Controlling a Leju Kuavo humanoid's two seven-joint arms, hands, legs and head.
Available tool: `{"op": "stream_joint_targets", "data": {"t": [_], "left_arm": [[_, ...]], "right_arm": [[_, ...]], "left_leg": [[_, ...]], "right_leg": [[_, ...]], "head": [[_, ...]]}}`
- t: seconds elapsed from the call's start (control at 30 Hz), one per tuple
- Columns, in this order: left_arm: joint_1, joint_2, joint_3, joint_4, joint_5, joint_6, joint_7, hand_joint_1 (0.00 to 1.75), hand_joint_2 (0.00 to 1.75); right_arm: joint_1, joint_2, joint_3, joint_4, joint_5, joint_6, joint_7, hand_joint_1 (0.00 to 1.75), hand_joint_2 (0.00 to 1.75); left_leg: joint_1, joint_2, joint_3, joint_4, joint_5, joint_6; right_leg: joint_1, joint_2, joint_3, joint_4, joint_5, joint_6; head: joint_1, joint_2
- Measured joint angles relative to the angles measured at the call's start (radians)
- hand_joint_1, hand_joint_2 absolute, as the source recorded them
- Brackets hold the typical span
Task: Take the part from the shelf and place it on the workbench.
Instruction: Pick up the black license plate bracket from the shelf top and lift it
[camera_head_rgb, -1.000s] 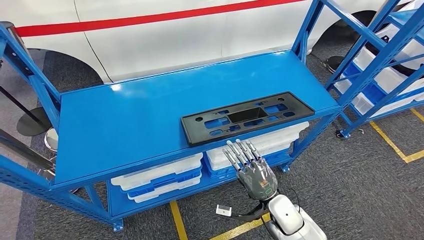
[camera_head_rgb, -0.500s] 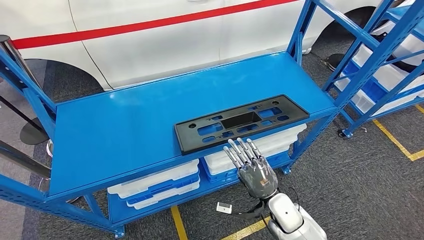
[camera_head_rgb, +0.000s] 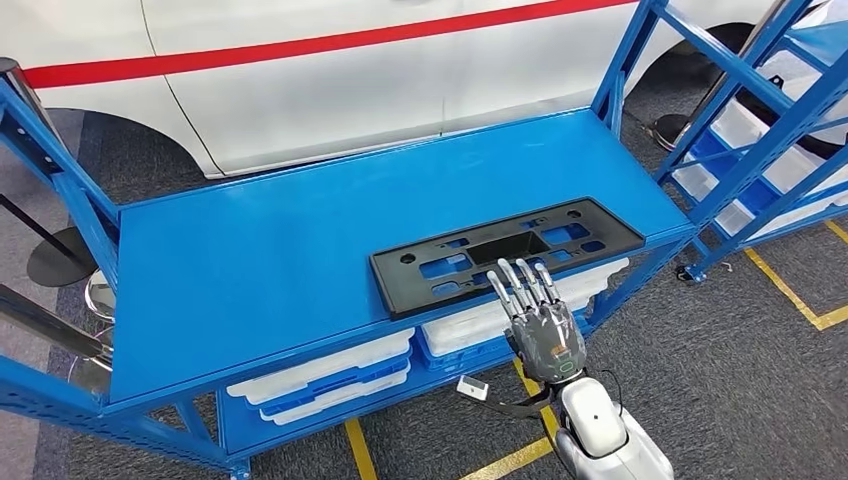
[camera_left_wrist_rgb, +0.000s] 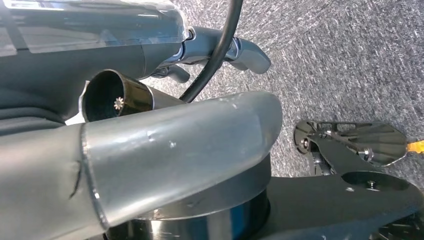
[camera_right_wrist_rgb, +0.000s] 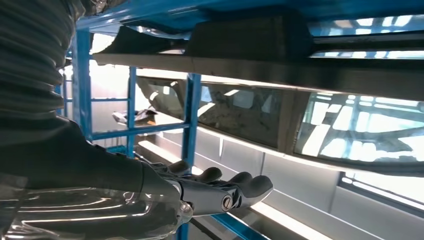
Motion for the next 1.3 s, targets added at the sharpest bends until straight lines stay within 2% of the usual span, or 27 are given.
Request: {"op": "stream_joint_targets", "data": {"t": [0.03, 0.1, 0.13, 0.2, 0.27, 0.3, 0.33, 0.4, 0.43, 0.47, 0.5, 0.53, 0.6, 0.63, 0.7, 0.77, 0.83, 0.87, 0.93, 0.97, 1.0, 1.03, 1.1, 1.13, 1.17, 1.2, 1.3], "left_arm": [[0.000, 0.000, 0.000, 0.000, 0.001, 0.001, 0.000, 0.00, 0.00], [0.000, -0.002, 0.001, 0.000, 0.004, 0.002, -0.001, 0.00, 0.00], [0.000, -0.002, 0.001, 0.000, 0.006, 0.003, -0.001, 0.00, 0.00], [-0.001, -0.003, 0.003, 0.000, 0.011, 0.005, -0.002, 0.00, 0.00], [-0.001, -0.003, 0.004, 0.000, 0.015, 0.005, -0.002, 0.00, 0.00], [-0.001, -0.003, 0.005, 0.000, 0.016, 0.006, -0.003, 0.00, 0.00], [-0.001, -0.002, 0.006, 0.000, 0.016, 0.006, -0.004, 0.00, 0.00], [0.000, -0.002, 0.008, 0.000, 0.017, 0.006, -0.005, 0.00, 0.00], [0.000, -0.002, 0.009, 0.000, 0.017, 0.006, -0.005, 0.00, 0.00], [0.002, -0.002, 0.010, 0.000, 0.017, 0.006, -0.005, 0.00, 0.00], [0.003, -0.002, 0.010, 0.000, 0.016, 0.006, -0.004, 0.00, 0.00], [0.003, -0.001, 0.011, 0.000, 0.016, 0.006, -0.002, 0.00, 0.00], [0.004, -0.001, 0.012, 0.000, 0.015, 0.007, 0.001, 0.00, 0.00], [0.005, 0.000, 0.013, 0.000, 0.015, 0.008, 0.002, 0.00, 0.00], [0.005, 0.001, 0.015, 0.000, 0.014, 0.011, 0.002, 0.00, 0.00], [0.004, 0.003, 0.016, 0.000, 0.014, 0.015, 0.001, 0.00, 0.00], [0.005, 0.006, 0.016, 0.000, 0.015, 0.018, -0.004, 0.00, 0.00], [0.005, 0.006, 0.016, 0.000, 0.015, 0.019, -0.009, 0.00, 0.00], [0.005, 0.008, 0.017, 0.000, 0.014, 0.018, -0.018, 0.00, 0.00], [0.005, 0.009, 0.017, 0.000, 0.014, 0.017, -0.020, 0.00, 0.00], [0.005, 0.010, 0.017, 0.000, 0.014, 0.016, -0.018, 0.00, 0.00], [0.006, 0.010, 0.017, 0.000, 0.014, 0.016, -0.014, 0.00, 0.00], [0.007, 0.011, 0.017, 0.000, 0.016, 0.016, -0.003, 0.00, 0.00], [0.007, 0.011, 0.018, 0.000, 0.017, 0.018, 0.000, 0.00, 0.00], [0.006, 0.012, 0.020, 0.000, 0.019, 0.020, -0.002, 0.00, 0.00], [0.005, 0.012, 0.022, 0.000, 0.022, 0.023, -0.008, 0.00, 0.00], [0.002, 0.013, 0.029, 0.000, 0.033, 0.026, -0.027, 0.00, 0.00]], "right_arm": [[0.002, -0.004, -0.014, -0.005, -0.002, 0.000, 0.001, 0.00, 1.75], [0.005, -0.013, -0.044, -0.015, -0.007, 0.000, 0.000, 0.00, 1.75], [0.007, -0.018, -0.059, -0.020, -0.010, 0.000, -0.001, 0.00, 1.75], [0.014, -0.024, -0.084, -0.029, -0.012, 0.000, -0.004, 0.00, 1.75], [0.024, -0.026, -0.104, -0.039, -0.013, 0.000, -0.009, 0.00, 1.75], [0.029, -0.027, -0.113, -0.043, -0.014, 0.000, -0.010, 0.00, 1.75], [0.034, -0.027, -0.122, -0.047, -0.015, 0.000, -0.011, 0.00, 1.75], [0.042, -0.027, -0.139, -0.050, -0.015, 0.000, -0.011, 0.00, 1.75], [0.047, -0.027, -0.146, -0.051, -0.015, 0.000, -0.011, 0.00, 1.75], [0.052, -0.027, -0.152, -0.052, -0.015, 0.000, -0.011, 0.00, 1.75], [0.058, -0.028, -0.159, -0.052, -0.015, 0.000, -0.011, 0.00, 1.75], [0.065, -0.029, -0.167, -0.053, -0.014, 0.000, -0.011, 0.00, 1.75], [0.082, -0.032, -0.189, -0.060, -0.014, 0.000, -0.011, 0.00, 1.75], [0.091, -0.034, -0.201, -0.066, -0.014, 0.000, -0.011, 0.00, 1.75], [0.104, -0.035, -0.219, -0.079, -0.014, 0.000, -0.013, 0.00, 1.75], [0.112, -0.036, -0.229, -0.090, -0.013, 0.000, -0.016, 0.00, 1.75], [0.118, -0.036, -0.238, -0.101, -0.012, 0.000, -0.020, 0.00, 1.75], [0.121, -0.036, -0.242, -0.106, -0.011, 0.000, -0.021, 0.00, 1.75], [0.132, -0.036, -0.251, -0.118, -0.008, 0.000, -0.022, 0.00, 1.75], [0.142, -0.036, -0.254, -0.124, -0.008, 0.000, -0.022, 0.00, 1.75], [0.153, -0.036, -0.258, -0.131, -0.007, 0.000, -0.022, 0.00, 1.75], [0.163, -0.036, -0.261, -0.139, -0.008, 0.000, -0.023, 0.00, 1.75], [0.175, -0.036, -0.271, -0.154, -0.012, 0.000, -0.029, 0.00, 1.75], [0.176, -0.036, -0.276, -0.158, -0.015, 0.000, -0.033, 0.00, 1.75], [0.175, -0.036, -0.281, -0.161, -0.017, 0.000, -0.037, 0.00, 1.75], [0.173, -0.036, -0.286, -0.162, -0.018, 0.000, -0.040, 0.00, 1.75], [0.162, -0.034, -0.293, -0.162, -0.016, 0.000, -0.050, 0.00, 1.75]], "left_leg": [[-0.001, -0.001, 0.007, 0.000, -0.005, -0.001], [-0.003, -0.002, 0.019, -0.002, -0.013, -0.006], [-0.003, -0.002, 0.022, -0.004, -0.016, -0.010], [-0.004, -0.001, 0.025, -0.011, -0.017, -0.020], [-0.005, 0.003, 0.030, -0.009, -0.027, -0.030], [-0.006, 0.004, 0.023, 0.013, -0.041, -0.034], [-0.006, 0.005, 0.003, 0.057, -0.063, -0.037], [-0.006, 0.005, -0.065, 0.183, -0.114, -0.042], [-0.005, 0.005, -0.096, 0.234, -0.128, -0.045], [-0.005, 0.005, -0.116, 0.263, -0.130, -0.047], [-0.005, 0.005, -0.121, 0.262, -0.113, -0.047], [-0.005, 0.005, -0.110, 0.226, -0.080, -0.047], [-0.005, 0.006, -0.065, 0.109, -0.002, -0.044], [-0.005, 0.005, -0.041, 0.053, 0.021, -0.040], [-0.008, 0.004, -0.022, 0.009, 0.021, -0.029], [-0.010, 0.003, -0.018, -0.001, 0.019, -0.017], [-0.006, 0.004, -0.008, -0.014, 0.020, -0.005], [-0.004, 0.005, -0.002, -0.020, 0.020, 0.000], [-0.004, 0.005, 0.005, -0.023, 0.016, 0.007], [-0.004, 0.004, 0.008, -0.023, 0.013, 0.007], [-0.004, 0.003, 0.012, -0.023, 0.009, 0.007], [-0.004, 0.002, 0.019, -0.023, 0.005, 0.006], [-0.003, 0.001, 0.033, -0.023, -0.006, 0.000], [-0.004, 0.001, 0.039, -0.023, -0.011, -0.004], [-0.006, 0.001, 0.041, -0.024, -0.015, -0.009], [-0.007, 0.001, 0.042, -0.025, -0.017, -0.015], [-0.007, 0.004, 0.047, -0.029, -0.022, -0.032]], "right_leg": [[0.002, 0.000, 0.025, -0.067, 0.047, -0.007], [0.011, 0.000, 0.077, -0.189, 0.105, -0.021], [0.015, 0.000, 0.092, -0.222, 0.112, -0.026], [0.021, 0.000, 0.101, -0.242, 0.105, -0.031], [0.013, 0.001, 0.116, -0.262, 0.106, -0.036], [0.009, 0.000, 0.125, -0.273, 0.107, -0.040], [0.006, -0.001, 0.134, -0.281, 0.108, -0.043], [0.008, -0.003, 0.143, -0.283, 0.101, -0.049], [0.009, -0.004, 0.146, -0.282, 0.097, -0.050], [0.009, -0.004, 0.149, -0.281, 0.094, -0.051], [0.009, -0.003, 0.153, -0.280, 0.090, -0.050], [0.009, -0.002, 0.159, -0.278, 0.085, -0.049], [0.009, -0.001, 0.171, -0.270, 0.069, -0.042], [0.011, -0.001, 0.173, -0.263, 0.061, -0.037], [0.013, 0.000, 0.169, -0.256, 0.053, -0.026], [0.012, 0.001, 0.167, -0.256, 0.051, -0.018], [0.009, 0.000, 0.159, -0.233, 0.034, -0.008], [0.007, 0.000, 0.139, -0.192, 0.013, -0.002], [0.003, -0.001, 0.069, -0.064, -0.037, 0.007], [0.000, -0.001, 0.033, -0.006, -0.050, 0.011], [-0.002, -0.001, 0.011, 0.020, -0.044, 0.013], [-0.004, -0.001, 0.009, 0.005, -0.017, 0.013], [-0.007, -0.001, 0.052, -0.113, 0.067, 0.012], [-0.005, -0.001, 0.079, -0.176, 0.096, 0.009], [-0.002, -0.001, 0.098, -0.220, 0.110, 0.005], [0.002, -0.001, 0.107, -0.243, 0.111, 0.002], [0.004, 0.001, 0.112, -0.256, 0.106, -0.013]], "head": [[0.000, 0.000], [0.000, 0.000], [0.000, 0.000], [0.001, 0.000], [0.001, 0.000], [0.001, 0.000], [0.000, 0.000], [0.000, 0.000], [0.000, 0.000], [0.000, 0.000], [0.000, 0.000], [0.000, 0.000], [0.000, 0.000], [0.001, 0.000], [0.001, 0.000], [0.000, 0.000], [0.001, 0.000], [0.001, 0.000], [0.002, 0.000], [0.002, 0.000], [0.002, 0.000], [0.002, 0.000], [0.002, 0.000], [0.002, 0.000], [0.002, 0.000], [0.002, 0.000], [0.002, 0.000]]}}
